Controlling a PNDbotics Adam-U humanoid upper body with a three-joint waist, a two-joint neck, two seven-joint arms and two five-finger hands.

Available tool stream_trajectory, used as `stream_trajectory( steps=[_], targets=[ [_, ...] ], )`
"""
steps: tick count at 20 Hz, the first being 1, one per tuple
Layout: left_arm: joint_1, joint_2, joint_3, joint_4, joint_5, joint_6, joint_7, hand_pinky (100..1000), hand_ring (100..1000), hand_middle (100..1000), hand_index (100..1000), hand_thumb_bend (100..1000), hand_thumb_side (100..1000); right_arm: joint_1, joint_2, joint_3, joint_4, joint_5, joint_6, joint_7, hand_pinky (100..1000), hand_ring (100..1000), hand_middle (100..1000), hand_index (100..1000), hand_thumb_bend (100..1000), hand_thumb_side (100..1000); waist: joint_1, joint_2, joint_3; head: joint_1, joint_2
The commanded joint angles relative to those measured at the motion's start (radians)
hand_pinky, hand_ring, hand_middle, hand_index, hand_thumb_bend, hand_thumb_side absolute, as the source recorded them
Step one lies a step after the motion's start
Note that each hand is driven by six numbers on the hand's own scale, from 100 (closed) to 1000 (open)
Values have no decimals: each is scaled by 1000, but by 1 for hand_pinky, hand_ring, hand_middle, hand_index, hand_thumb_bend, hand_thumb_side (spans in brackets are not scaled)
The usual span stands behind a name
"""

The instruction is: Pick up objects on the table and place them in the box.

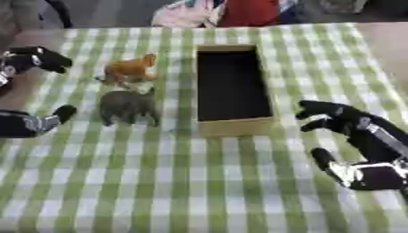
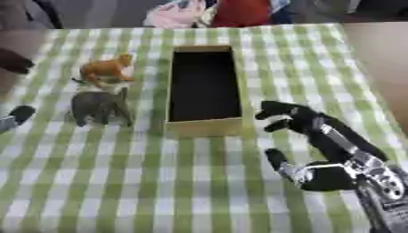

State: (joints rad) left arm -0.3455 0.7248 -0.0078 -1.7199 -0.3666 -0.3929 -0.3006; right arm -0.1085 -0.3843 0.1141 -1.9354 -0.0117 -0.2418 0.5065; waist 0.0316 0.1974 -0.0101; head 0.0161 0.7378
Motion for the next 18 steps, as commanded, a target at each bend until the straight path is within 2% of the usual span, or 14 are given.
stream_trajectory(
  steps=[1, 5, 11, 18],
  targets=[
    [-48, 64, -33, 41, -39, -18, 2, 742, 729, 750, 873, 432, 390, -8, -21, 1, -20, -9, -2, 7, 766, 1000, 787, 925, 164, 241, 2, -14, -4, 6, -7],
    [-105, 76, -78, 118, -81, -55, -36, 742, 734, 756, 876, 464, 439, -8, -22, 3, -20, -10, -2, 9, 766, 1000, 787, 925, 163, 240, 4, -16, -11, 9, -8],
    [-176, 77, -117, 231, -127, -111, -99, 739, 736, 759, 877, 498, 464, -7, -23, 5, -19, -13, -2, 12, 766, 1000, 787, 925, 161, 240, 6, -21, -23, 5, -11],
    [-252, 24, -139, 352, -183, -114, -96, 738, 733, 755, 873, 473, 457, -5, -20, 8, -21, -16, -3, 15, 766, 1000, 787, 925, 159, 242, -1, -24, -32, 12, -14]
  ],
)
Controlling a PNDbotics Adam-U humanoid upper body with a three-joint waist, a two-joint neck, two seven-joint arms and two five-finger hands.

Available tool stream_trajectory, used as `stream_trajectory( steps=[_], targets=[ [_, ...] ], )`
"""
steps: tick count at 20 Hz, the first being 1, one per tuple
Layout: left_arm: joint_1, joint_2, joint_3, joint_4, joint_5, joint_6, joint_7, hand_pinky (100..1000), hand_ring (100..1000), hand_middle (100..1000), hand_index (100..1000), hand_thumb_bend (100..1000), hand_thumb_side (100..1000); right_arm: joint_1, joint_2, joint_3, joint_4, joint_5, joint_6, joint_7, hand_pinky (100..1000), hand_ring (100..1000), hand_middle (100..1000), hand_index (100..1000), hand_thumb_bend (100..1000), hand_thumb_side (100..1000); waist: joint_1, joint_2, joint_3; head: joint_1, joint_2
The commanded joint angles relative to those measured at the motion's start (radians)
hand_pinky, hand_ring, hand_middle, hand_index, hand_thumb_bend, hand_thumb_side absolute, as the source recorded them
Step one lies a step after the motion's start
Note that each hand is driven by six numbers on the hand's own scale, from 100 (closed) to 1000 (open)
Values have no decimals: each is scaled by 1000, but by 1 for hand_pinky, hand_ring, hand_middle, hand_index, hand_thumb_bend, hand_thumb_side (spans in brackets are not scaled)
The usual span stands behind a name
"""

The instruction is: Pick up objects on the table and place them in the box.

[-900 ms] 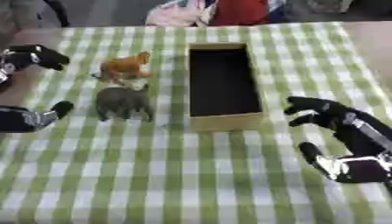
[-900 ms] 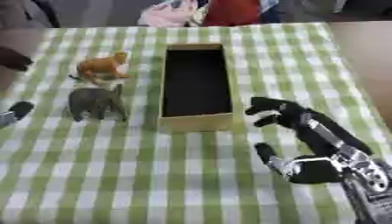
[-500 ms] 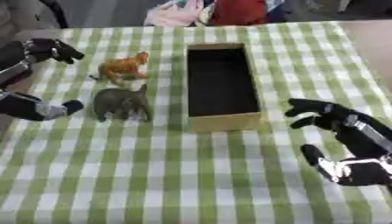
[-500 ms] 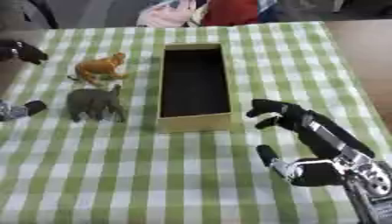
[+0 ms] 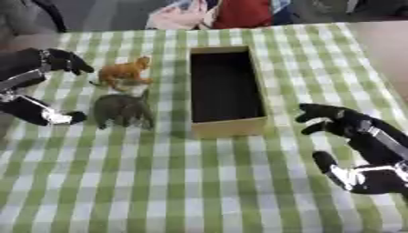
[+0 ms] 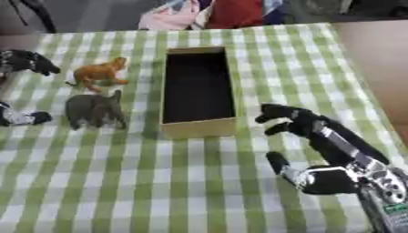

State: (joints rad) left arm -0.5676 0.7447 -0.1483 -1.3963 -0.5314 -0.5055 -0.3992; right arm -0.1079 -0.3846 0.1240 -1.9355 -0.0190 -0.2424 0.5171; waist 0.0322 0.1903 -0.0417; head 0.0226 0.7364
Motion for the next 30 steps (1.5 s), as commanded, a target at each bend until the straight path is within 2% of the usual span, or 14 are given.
stream_trajectory(
  steps=[1, 5, 13, 15, 16, 17, 30],
  targets=[
    [-38, -4, 0, 43, -25, -5, 5, 738, 733, 755, 873, 473, 457, -6, -19, -2, -21, -9, -3, 5, 766, 1000, 787, 925, 159, 242, -2, -17, -1, 7, -13],
    [-51, -17, -6, 72, -41, -21, 15, 741, 735, 756, 872, 467, 466, -7, -18, -1, -21, -11, -2, 6, 766, 1000, 787, 925, 154, 250, -3, -16, -3, 14, -15],
    [-100, -104, -28, 167, -119, -54, 16, 739, 733, 753, 871, 464, 483, -8, -13, 3, -18, -10, -1, 13, 766, 1000, 787, 925, 150, 254, -1, -13, -12, 26, -14],
    [-102, -113, -31, 180, -131, -62, 15, 739, 732, 752, 870, 461, 491, -9, -13, 4, -17, -10, -1, 14, 765, 1000, 787, 925, 149, 255, 0, -13, -13, 28, -13],
    [-103, -117, -33, 185, -135, -65, 15, 739, 732, 751, 870, 503, 497, -9, -13, 4, -17, -10, -1, 14, 765, 1000, 787, 925, 150, 246, 0, -13, -13, 28, -12],
    [-103, -121, -34, 189, -137, -68, 13, 739, 731, 751, 870, 458, 495, -9, -13, 4, -16, -10, 0, 15, 765, 1000, 786, 925, 148, 256, 1, -13, -13, 29, -12],
    [-107, -153, -45, 223, -160, -78, -7, 733, 717, 735, 858, 442, 512, -12, -12, 6, -13, -11, 1, 19, 765, 1000, 786, 925, 143, 260, 6, -13, -16, 37, -8]
  ],
)
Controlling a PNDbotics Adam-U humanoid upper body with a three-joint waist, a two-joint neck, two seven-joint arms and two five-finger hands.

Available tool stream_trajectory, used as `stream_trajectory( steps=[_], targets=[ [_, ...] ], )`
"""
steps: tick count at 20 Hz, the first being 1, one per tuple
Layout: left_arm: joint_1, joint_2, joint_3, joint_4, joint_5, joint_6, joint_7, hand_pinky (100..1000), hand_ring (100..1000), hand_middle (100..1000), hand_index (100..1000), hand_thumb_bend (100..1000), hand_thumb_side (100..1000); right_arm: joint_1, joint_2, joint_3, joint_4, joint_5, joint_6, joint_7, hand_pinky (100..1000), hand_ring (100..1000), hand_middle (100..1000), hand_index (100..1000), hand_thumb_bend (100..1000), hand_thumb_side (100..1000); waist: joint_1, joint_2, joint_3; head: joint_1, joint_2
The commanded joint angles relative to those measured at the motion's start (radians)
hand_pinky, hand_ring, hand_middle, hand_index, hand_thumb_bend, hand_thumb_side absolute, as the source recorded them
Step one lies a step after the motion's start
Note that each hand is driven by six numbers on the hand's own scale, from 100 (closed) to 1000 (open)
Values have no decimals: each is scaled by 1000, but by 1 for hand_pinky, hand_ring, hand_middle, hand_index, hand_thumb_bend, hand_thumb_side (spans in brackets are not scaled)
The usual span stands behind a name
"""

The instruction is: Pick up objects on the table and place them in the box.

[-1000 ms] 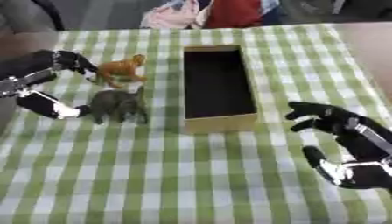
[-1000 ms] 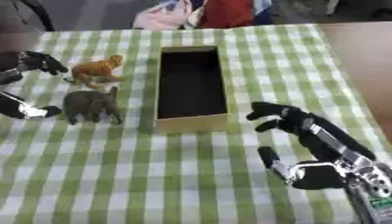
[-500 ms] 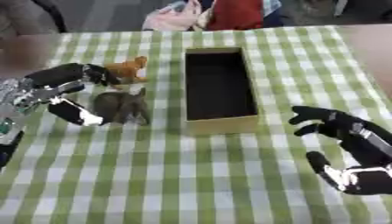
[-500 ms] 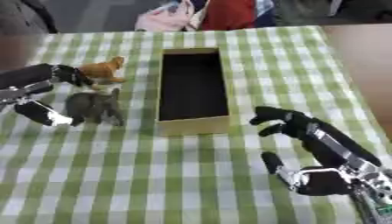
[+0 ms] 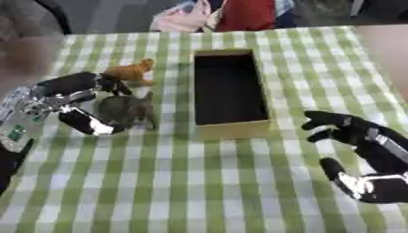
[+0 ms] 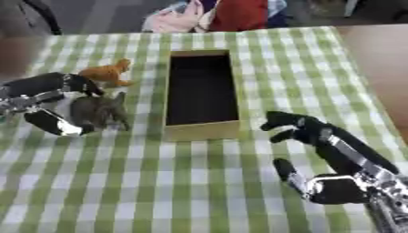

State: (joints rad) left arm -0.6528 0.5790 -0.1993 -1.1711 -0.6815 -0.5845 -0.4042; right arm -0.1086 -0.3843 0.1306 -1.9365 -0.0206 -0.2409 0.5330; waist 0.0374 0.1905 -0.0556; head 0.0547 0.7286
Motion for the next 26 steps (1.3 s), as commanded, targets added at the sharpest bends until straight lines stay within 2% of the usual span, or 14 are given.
stream_trajectory(
  steps=[1, 6, 10, 13, 17, 21, 23, 26],
  targets=[
    [-23, 10, 6, 3, -13, 2, -1, 732, 716, 732, 857, 440, 512, -12, -12, 0, -12, -9, -1, 4, 765, 1000, 786, 925, 142, 260, 1, -12, -2, 5, -1],
    [-34, -8, 17, 44, -38, 14, 10, 725, 698, 713, 848, 419, 498, -14, -12, 2, -12, -10, -1, 6, 765, 1000, 786, 925, 139, 263, 0, -10, -8, 9, -1],
    [-46, -23, 29, 87, -58, 21, 29, 713, 669, 680, 833, 353, 463, -15, -11, 3, -12, -9, -1, 7, 765, 1000, 786, 925, 137, 266, -1, -8, -15, 13, -3],
    [-50, -28, 29, 97, -59, 20, 38, 688, 625, 634, 813, 282, 442, -15, -11, 3, -12, -8, -2, 6, 765, 1000, 786, 925, 135, 269, -1, -7, -18, 15, -2],
    [-52, -29, 29, 92, -45, 26, 41, 636, 524, 540, 785, 100, 406, -16, -10, 3, -12, -8, -1, 6, 765, 1000, 786, 925, 133, 271, -2, -6, -19, 15, -2],
    [-51, -26, 32, 77, -10, 47, 33, 588, 434, 456, 756, 100, 433, -15, -9, 2, -12, -8, -1, 5, 766, 1000, 786, 925, 131, 275, -2, -7, -18, 16, -2],
    [-52, -22, 32, 63, 12, 58, 27, 567, 379, 400, 740, 100, 385, -15, -9, 2, -11, -8, -1, 6, 766, 1000, 786, 925, 128, 277, -1, -8, -17, 14, -2],
    [-54, -10, 29, 31, 43, 65, 15, 562, 357, 380, 736, 100, 330, -15, -10, 2, -11, -9, -1, 5, 766, 1000, 786, 925, 128, 279, 0, -10, -18, 12, -3]
  ],
)
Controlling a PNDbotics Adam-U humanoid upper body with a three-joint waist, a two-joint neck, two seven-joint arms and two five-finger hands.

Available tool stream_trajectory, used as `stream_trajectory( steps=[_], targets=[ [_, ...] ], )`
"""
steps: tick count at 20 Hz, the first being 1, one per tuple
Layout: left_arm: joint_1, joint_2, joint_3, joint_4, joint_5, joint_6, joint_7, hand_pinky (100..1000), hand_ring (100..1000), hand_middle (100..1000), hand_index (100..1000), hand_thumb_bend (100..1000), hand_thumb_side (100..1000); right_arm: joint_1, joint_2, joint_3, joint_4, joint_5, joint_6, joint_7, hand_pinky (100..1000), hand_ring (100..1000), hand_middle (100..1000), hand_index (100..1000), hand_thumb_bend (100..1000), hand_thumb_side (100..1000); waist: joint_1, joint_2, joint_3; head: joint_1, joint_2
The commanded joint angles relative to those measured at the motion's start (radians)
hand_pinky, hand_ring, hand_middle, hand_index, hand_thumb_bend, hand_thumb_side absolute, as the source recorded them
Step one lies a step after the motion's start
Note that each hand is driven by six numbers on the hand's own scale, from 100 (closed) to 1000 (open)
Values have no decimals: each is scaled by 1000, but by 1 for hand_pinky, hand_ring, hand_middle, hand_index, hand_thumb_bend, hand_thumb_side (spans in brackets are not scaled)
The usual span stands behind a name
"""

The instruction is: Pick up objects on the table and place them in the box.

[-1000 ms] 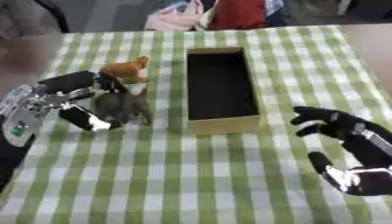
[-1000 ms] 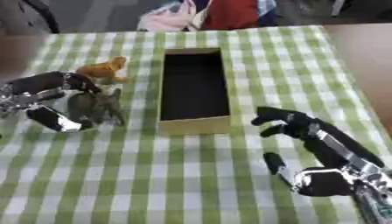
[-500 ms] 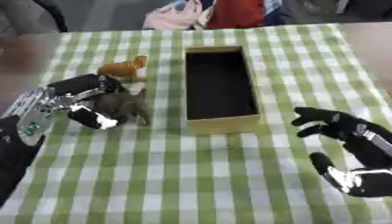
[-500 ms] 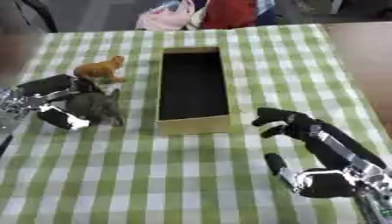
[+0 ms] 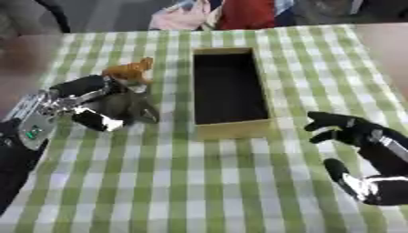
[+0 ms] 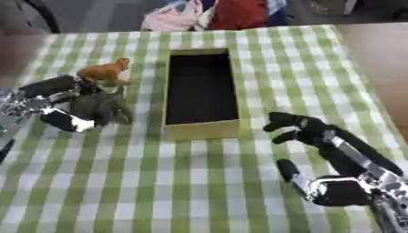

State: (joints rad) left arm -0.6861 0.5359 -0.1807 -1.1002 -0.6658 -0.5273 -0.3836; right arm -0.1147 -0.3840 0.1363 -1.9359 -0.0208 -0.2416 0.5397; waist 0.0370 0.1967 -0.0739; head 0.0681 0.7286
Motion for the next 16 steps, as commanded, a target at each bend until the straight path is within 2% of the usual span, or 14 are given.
stream_trajectory(
  steps=[1, 9, 16],
  targets=[
    [-22, 38, 8, -52, 39, 9, -10, 563, 353, 374, 736, 100, 316, -8, -11, -4, -11, -9, 0, -2, 766, 1000, 786, 925, 127, 280, 1, -17, -1, -2, -3],
    [-73, 67, -11, -125, 119, 4, -37, 573, 357, 377, 739, 100, 289, -10, -14, 2, -11, -13, 0, 6, 766, 1000, 786, 925, 132, 285, 7, -24, -21, -2, -8],
    [-170, 29, -31, -114, 144, -5, -48, 582, 368, 388, 749, 100, 283, -21, -21, 31, -14, -22, -4, 43, 766, 1000, 784, 923, 133, 295, 19, -25, -81, 15, -23]
  ],
)
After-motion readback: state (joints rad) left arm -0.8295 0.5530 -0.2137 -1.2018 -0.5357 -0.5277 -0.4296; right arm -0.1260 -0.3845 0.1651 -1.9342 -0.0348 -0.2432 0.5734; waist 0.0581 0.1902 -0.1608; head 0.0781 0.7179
